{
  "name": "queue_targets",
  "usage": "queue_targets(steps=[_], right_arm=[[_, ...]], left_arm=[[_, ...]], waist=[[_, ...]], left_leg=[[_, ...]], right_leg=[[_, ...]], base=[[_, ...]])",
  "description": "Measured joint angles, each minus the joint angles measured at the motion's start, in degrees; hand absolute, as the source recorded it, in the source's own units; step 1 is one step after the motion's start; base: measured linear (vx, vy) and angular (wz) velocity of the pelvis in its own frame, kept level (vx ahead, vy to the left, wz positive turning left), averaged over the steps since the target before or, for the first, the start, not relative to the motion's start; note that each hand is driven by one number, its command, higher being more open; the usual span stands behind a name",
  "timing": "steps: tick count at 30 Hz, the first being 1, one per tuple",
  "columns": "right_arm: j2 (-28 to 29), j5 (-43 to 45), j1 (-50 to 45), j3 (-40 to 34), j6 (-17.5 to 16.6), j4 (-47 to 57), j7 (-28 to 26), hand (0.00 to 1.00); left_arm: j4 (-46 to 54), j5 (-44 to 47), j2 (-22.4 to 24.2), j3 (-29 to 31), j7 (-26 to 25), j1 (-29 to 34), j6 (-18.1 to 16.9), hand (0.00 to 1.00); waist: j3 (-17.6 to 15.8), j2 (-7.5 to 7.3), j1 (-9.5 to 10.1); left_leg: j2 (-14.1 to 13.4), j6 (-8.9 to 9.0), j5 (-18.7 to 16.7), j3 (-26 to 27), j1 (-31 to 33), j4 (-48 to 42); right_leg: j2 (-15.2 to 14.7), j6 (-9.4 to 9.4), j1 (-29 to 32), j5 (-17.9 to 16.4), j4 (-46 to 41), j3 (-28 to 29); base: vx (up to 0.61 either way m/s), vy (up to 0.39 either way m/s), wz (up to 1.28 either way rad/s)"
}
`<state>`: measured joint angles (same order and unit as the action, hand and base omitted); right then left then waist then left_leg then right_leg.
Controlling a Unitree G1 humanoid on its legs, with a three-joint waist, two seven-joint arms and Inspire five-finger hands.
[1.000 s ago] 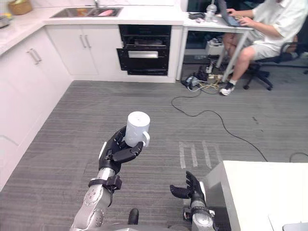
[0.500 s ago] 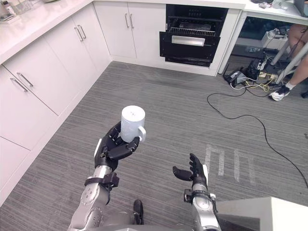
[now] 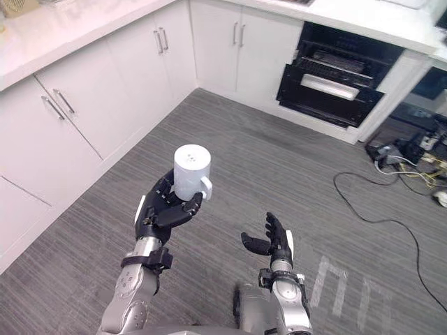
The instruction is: Walk over to the sink, pick up the cup, carry it to the dishwasher, place the cup inside the dishwasher, then close the dishwasher door
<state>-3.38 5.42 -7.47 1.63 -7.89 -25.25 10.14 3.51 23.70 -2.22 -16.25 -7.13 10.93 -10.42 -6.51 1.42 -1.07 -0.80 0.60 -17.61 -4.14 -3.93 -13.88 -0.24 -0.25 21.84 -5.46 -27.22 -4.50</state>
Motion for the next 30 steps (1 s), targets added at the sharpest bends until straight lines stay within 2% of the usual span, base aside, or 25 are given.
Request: queue_targets(steps=[1, 2, 3, 4, 5, 7, 8, 9, 12, 13, 14, 16, 17, 18, 19, 20, 21, 22, 23, 25, 26, 28, 30], right_arm=[[-0.1, 0.0, -0.2, -0.1, 0.2, 0.1, 0.0, 0.9], [-0.1, 0.0, -1.2, 0.0, 0.4, 1.0, 0.0, 0.9], [-0.1, 0.0, -3.8, 0.7, 0.4, 3.7, 0.0, 0.9], [-0.2, 0.0, -5.8, 1.9, 0.3, 6.9, 0.3, 0.9], [-0.1, 0.1, -6.3, 2.5, 0.0, 8.6, 0.4, 0.9], [0.3, 0.2, -6.0, 3.4, -0.5, 11.2, 0.6, 0.9], [0.5, 0.2, -5.5, 3.7, -0.6, 12.3, 0.8, 0.9], [0.8, 0.2, -5.1, 3.8, -0.6, 12.7, 1.0, 0.9], [1.1, 0.2, -4.0, 3.1, -1.0, 12.5, 1.3, 0.9], [0.8, 0.2, -3.7, 2.2, -1.1, 11.7, 1.3, 0.9], [0.9, 0.2, -2.6, 1.5, -1.0, 7.9, 1.5, 0.9], [1.3, 0.2, -2.4, 1.5, -0.2, 5.9, 1.5, 0.9], [1.3, 0.2, -2.5, 1.5, 0.1, 5.8, 1.4, 0.9], [1.6, 0.1, -2.2, 1.4, 0.1, 6.1, 1.2, 0.9], [2.0, 0.0, -2.0, 1.5, 0.1, 6.1, 1.0, 0.9], [2.4, 0.0, -1.9, 1.5, 0.1, 6.1, 0.9, 0.9], [3.3, 0.0, -2.2, 1.5, 0.1, 6.1, 0.9, 0.9], [3.8, 0.0, -2.7, 1.7, 0.1, 6.2, 0.7, 0.9], [4.0, 0.0, -2.9, 1.8, 0.1, 6.2, 0.6, 0.9], [4.4, 0.0, -3.3, 2.6, 0.1, 7.4, 0.2, 0.9], [4.6, 0.0, -3.3, 3.1, 0.1, 8.6, 0.2, 0.9], [5.0, 0.0, -3.2, 3.3, 0.0, 9.1, 0.0, 0.9], [4.4, 0.0, -3.1, 3.4, 0.0, 8.4, -0.1, 0.9]], left_arm=[[-0.4, 0.0, 0.6, 0.0, 0.0, 0.4, 0.1, 0.3], [-1.0, 0.0, 1.4, 0.1, 0.0, 0.8, 0.3, 0.3], [-1.1, 0.0, 2.4, 0.2, 0.1, 1.9, 0.4, 0.3], [-0.1, 0.0, 2.7, 0.4, 0.5, 3.1, 0.3, 0.3], [1.1, 0.0, 3.1, 0.8, 0.9, 4.0, 0.2, 0.3], [2.8, 0.1, 3.3, 1.5, 1.2, 4.1, 0.1, 0.3], [3.5, 0.1, 3.5, 2.2, 1.3, 4.1, 0.0, 0.3], [3.6, 0.1, 3.6, 2.7, 1.3, 4.1, 0.0, 0.3], [3.6, 0.0, 3.6, 3.4, 1.4, 4.1, 0.0, 0.3], [3.5, 0.0, 3.7, 3.4, 1.4, 4.2, 0.0, 0.3], [3.1, 0.0, 3.4, 3.4, 1.4, 4.4, 0.1, 0.3], [3.1, 0.0, 2.7, 3.5, 1.1, 4.3, 0.1, 0.3], [3.1, 0.0, 2.7, 3.5, 1.1, 4.2, 0.1, 0.3], [3.2, 0.0, 2.1, 3.5, 0.9, 4.2, 0.2, 0.3], [3.3, 0.0, 1.6, 3.5, 0.9, 4.2, 0.2, 0.3], [3.4, -0.1, 1.1, 3.3, 0.9, 4.1, 0.2, 0.3], [3.5, -0.1, 0.7, 3.1, 0.9, 4.0, 0.4, 0.3], [3.6, -0.1, 0.9, 2.8, 0.7, 4.0, 0.4, 0.3], [3.9, -0.1, 1.0, 2.7, 0.7, 4.0, 0.4, 0.3], [6.4, -0.1, 1.0, 1.8, 0.7, 4.0, 0.2, 0.3], [8.0, -0.1, 1.1, 1.6, 0.8, 3.9, -0.2, 0.3], [8.2, -0.1, 1.0, 1.1, 0.8, 3.3, -1.1, 0.3], [6.8, -0.1, 0.9, 0.8, 0.8, 2.6, -1.3, 0.3]], waist=[[-0.2, 0.39, -0.41], [-0.4, 0.78, -0.67], [-0.6, 1.42, -0.4], [-0.5, 1.79, 0.47], [-0.4, 1.99, 1.33], [-0.2, 2.32, 3.18], [-0.3, 2.24, 4.28], [-0.4, 2.01, 4.82], [-0.7, 1.4, 5.53], [-0.3, 2.18, 5.48], [0.1, 1.58, 5.4], [0.6, -0.47, 4.71], [0.7, -0.72, 5.04], [0.4, -1.2, 5.23], [0.1, -1.78, 5.21], [-0.1, -2.07, 5.08], [-0.1, -2.2, 4.16], [-0.2, -2.19, 4.04], [-0.2, -2.16, 3.91], [-0.1, -2.13, 3.32], [0.0, -2.14, 2.89], [0.4, -2.6, 2.54], [1.3, -3.73, 1.66]], left_leg=[[-0.6, 1.25, 1.0, 0.2, -0.3, -2.4], [-0.8, 2.58, 2.0, 0.3, 0.5, -8.5], [-1.6, 3.07, 6.0, 1.4, 4.2, -22.9], [-4.0, 3.05, 10.8, 4.2, 10.0, -37.9], [-6.2, 2.37, 9.2, 6.6, 13.8, -45.5], [-9.3, 1.07, 5.4, 9.7, 20.9, -50.9], [-10.1, 0.46, 3.2, 10.3, 24.6, -49.0], [-10.3, 0.59, 1.7, 10.5, 26.8, -45.9], [-7.7, 1.72, 1.9, 9.1, 29.2, -26.8], [-6.0, 2.29, 6.6, 6.6, 29.0, -16.6], [-4.6, 1.25, 11.8, 7.2, 27.2, -16.1], [-2.4, -0.71, 9.5, 8.5, 27.2, -17.9], [-2.1, -1.65, 6.8, 9.8, 27.2, -20.0], [-1.3, -2.55, 4.2, 11.9, 25.3, -20.4], [-0.8, -2.9, 3.6, 12.9, 23.6, -19.6], [-0.2, -3.4, 3.1, 13.3, 22.1, -18.7], [0.4, -4.02, 2.1, 13.4, 18.6, -17.1], [0.3, -3.91, 1.2, 13.9, 14.3, -15.0], [0.0, -3.9, 0.9, 14.1, 12.2, -13.7], [-1.3, -3.17, -0.4, 14.5, 6.6, -10.2], [-2.4, -2.7, -1.6, 14.5, 4.8, -9.3], [-3.4, -1.13, -2.9, 14.7, 2.2, -8.0], [-3.2, 1.14, -3.9, 14.1, -0.1, -5.8]], right_leg=[[0.3, -0.72, -1.9, -0.7, 0.0, -1.1], [0.6, -1.49, -4.7, -1.2, 0.0, -2.4], [1.3, -2.17, -9.8, -1.6, 1.1, -2.8], [2.2, -3.25, -15.0, -2.4, 4.2, -2.2], [3.1, -3.57, -18.2, -2.6, 6.9, -1.6], [3.7, -3.95, -22.8, -2.9, 11.4, 0.5], [3.5, -4.15, -25.0, -3.0, 13.5, 1.9], [3.1, -3.93, -26.7, -3.5, 15.0, 3.0], [0.0, -0.32, -30.0, -8.8, 15.6, 4.6], [-0.8, 2.48, -30.8, -11.6, 15.3, 5.6], [-2.2, 2.72, -32.0, -13.4, 14.6, 7.7], [-4.9, 2.52, -32.0, -13.5, 13.3, 9.7], [-5.7, 2.62, -31.0, -13.6, 10.4, 11.0], [-6.7, 4.47, -27.1, -13.2, 1.0, 11.5], [-7.4, 6.99, -24.9, -12.5, -4.8, 11.9], [-7.8, 10.3, -22.4, -10.9, -11.2, 12.4], [-7.7, 11.97, -17.8, -10.2, -22.9, 12.8], [-7.0, 10.25, -14.0, -11.1, -30.4, 11.7], [-6.5, 9.44, -12.4, -11.5, -32.5, 10.7], [-5.8, 6.07, -6.1, -13.3, -32.3, 5.6], [-5.6, 4.62, -2.7, -14.1, -28.5, 2.4], [-5.2, 4.2, 1.2, -14.2, -20.6, -0.3], [-4.6, 2.91, 2.1, -10.7, -7.9, -0.3]], base=[[0.58, -0.088, 0.47], [0.57, -0.11, 0.46], [0.52, -0.082, 0.29], [0.6, -0.063, -0.02], [0.48, -0.013, -0.29], [0.43, 0.033, -0.57], [0.46, 0.102, -0.63], [0.38, 0.127, -0.52], [0.39, 0.231, -0.4], [0.51, 0.375, -0.33], [0.53, 0.385, -0.26], [0.38, 0.26, -0.05], [0.56, 0.376, -0.32], [0.56, 0.363, -0.51], [0.45, 0.276, -0.47], [0.32, 0.151, -0.19], [0.37, 0.14, -0.17], [0.36, 0.118, -0.15], [0.34, 0.069, -0.25], [0.35, -0.002, -0.2], [0.33, -0.046, -0.16], [0.38, -0.104, -0.08], [0.46, -0.153, 0.24]])
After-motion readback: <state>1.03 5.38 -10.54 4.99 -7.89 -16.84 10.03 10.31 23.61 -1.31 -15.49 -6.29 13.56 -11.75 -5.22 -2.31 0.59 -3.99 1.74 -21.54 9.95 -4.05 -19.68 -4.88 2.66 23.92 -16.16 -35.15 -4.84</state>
